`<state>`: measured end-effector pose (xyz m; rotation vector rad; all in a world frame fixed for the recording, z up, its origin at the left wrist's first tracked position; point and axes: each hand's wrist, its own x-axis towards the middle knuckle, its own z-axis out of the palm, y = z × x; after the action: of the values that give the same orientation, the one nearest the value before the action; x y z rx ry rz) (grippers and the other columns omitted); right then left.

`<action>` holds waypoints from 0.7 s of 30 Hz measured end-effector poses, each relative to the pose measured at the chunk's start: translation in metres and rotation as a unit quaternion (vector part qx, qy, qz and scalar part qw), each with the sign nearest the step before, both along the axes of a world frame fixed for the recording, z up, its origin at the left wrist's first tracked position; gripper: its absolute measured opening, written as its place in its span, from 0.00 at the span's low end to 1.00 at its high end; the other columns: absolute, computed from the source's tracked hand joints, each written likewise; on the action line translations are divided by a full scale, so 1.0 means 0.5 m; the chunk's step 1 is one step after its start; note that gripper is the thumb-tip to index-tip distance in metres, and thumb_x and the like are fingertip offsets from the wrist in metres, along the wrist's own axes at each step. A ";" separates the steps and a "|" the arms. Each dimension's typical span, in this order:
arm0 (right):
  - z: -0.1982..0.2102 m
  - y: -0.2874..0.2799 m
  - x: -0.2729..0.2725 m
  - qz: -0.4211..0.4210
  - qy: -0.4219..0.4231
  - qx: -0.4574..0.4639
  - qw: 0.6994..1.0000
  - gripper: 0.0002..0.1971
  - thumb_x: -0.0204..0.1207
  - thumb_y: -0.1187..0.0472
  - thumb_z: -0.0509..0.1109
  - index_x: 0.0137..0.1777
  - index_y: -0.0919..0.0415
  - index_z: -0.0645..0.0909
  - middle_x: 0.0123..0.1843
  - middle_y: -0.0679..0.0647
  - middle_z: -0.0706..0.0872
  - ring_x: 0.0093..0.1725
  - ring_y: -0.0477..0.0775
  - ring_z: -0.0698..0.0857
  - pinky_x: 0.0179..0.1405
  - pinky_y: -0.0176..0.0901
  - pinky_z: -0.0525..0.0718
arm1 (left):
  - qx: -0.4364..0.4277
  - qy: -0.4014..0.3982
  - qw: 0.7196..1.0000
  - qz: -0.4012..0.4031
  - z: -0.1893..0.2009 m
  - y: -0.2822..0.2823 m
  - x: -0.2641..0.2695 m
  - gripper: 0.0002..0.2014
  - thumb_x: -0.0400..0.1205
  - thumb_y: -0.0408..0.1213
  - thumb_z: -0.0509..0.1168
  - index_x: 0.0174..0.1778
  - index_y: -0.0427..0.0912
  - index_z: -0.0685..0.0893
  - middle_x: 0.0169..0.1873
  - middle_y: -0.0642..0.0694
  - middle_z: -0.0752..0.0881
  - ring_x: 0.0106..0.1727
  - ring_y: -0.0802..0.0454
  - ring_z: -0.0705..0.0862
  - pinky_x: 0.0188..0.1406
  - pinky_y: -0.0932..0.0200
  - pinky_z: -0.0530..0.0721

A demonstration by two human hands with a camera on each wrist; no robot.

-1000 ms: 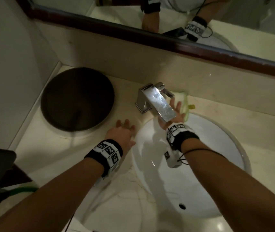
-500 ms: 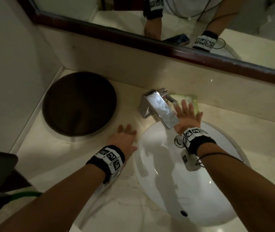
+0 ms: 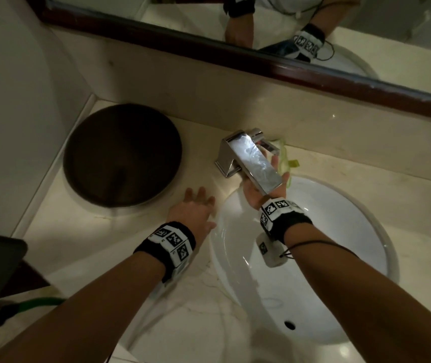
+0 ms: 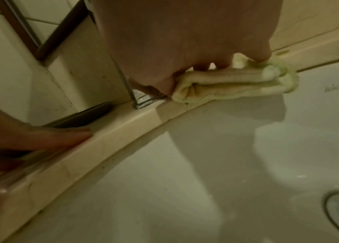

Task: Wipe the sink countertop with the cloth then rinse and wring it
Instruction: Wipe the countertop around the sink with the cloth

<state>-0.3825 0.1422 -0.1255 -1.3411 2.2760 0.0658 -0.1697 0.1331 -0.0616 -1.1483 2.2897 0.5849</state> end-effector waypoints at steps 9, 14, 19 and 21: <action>0.075 0.086 -0.158 0.004 0.049 0.016 0.999 0.27 0.87 0.44 0.43 0.82 0.31 0.36 0.86 0.43 0.34 0.86 0.54 0.37 0.81 0.69 0.37 | 0.014 -0.028 0.999 -0.014 -0.003 -0.008 -0.001 0.34 0.85 0.55 0.56 0.84 0.54 0.49 0.85 0.47 0.41 0.85 0.39 0.45 0.78 0.40 0.64; 0.081 0.179 -0.314 -0.125 0.051 0.036 0.990 0.27 0.86 0.41 0.45 0.82 0.30 0.39 0.87 0.42 0.36 0.86 0.53 0.39 0.81 0.69 0.40 | 0.019 -0.050 0.998 -0.023 0.005 -0.009 -0.006 0.34 0.86 0.56 0.54 0.85 0.54 0.46 0.85 0.47 0.39 0.85 0.39 0.43 0.80 0.42 0.62; 0.086 0.266 -0.380 -0.282 0.050 0.044 0.957 0.28 0.86 0.43 0.47 0.85 0.37 0.46 0.88 0.47 0.40 0.86 0.59 0.42 0.80 0.73 0.42 | 0.016 -0.049 0.998 -0.024 0.008 -0.007 -0.008 0.34 0.86 0.56 0.54 0.85 0.53 0.46 0.85 0.47 0.39 0.85 0.39 0.43 0.79 0.41 0.62; 0.084 0.269 -0.377 -0.316 0.055 0.045 0.946 0.28 0.86 0.44 0.47 0.85 0.39 0.45 0.88 0.50 0.40 0.86 0.62 0.42 0.80 0.74 0.43 | 0.016 -0.048 0.998 -0.022 0.007 -0.007 -0.007 0.34 0.86 0.56 0.54 0.85 0.54 0.47 0.85 0.47 0.39 0.85 0.39 0.43 0.79 0.41 0.61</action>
<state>-0.5711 0.2765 -0.0837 -0.5247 2.6510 0.0254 -0.1734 0.1295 -0.0582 -1.0835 2.2099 0.5362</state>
